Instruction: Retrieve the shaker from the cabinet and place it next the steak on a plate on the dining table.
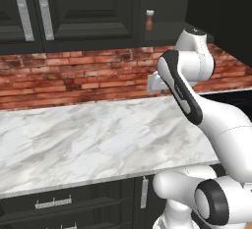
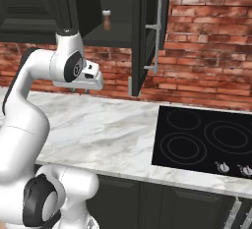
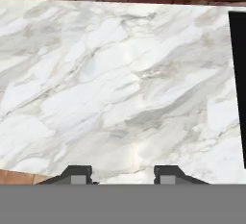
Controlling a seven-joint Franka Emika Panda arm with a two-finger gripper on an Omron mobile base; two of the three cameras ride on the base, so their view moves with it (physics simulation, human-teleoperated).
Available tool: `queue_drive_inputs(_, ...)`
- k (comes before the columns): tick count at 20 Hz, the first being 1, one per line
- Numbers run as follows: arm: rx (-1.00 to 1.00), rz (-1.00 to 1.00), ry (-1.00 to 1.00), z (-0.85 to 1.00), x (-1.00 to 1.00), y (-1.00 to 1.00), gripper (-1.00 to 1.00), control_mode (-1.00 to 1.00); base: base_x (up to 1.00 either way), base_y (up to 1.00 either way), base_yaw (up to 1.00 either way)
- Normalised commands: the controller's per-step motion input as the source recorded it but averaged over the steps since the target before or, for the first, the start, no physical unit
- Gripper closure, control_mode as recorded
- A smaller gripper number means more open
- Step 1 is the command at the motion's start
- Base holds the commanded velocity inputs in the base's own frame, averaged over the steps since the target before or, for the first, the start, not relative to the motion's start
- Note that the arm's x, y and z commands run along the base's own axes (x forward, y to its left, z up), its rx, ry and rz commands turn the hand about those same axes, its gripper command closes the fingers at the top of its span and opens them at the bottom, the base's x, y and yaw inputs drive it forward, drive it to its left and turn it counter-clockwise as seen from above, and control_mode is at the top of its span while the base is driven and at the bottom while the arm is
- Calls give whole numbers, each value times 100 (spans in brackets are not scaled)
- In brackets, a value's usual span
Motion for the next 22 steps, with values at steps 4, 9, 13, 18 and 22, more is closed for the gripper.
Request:
queue_drive_inputs(4,0,0,0,0,-2,0,-100,-100,0,0,0)
queue_drive_inputs(9,0,0,-15,7,-20,-1,-100,-100,0,0,0)
queue_drive_inputs(13,-2,0,-23,28,-22,-1,-100,-100,0,0,0)
queue_drive_inputs(18,0,0,-22,38,-18,0,-100,-100,0,0,0)
queue_drive_inputs(22,-1,1,-14,39,-23,0,-100,-100,0,0,0)
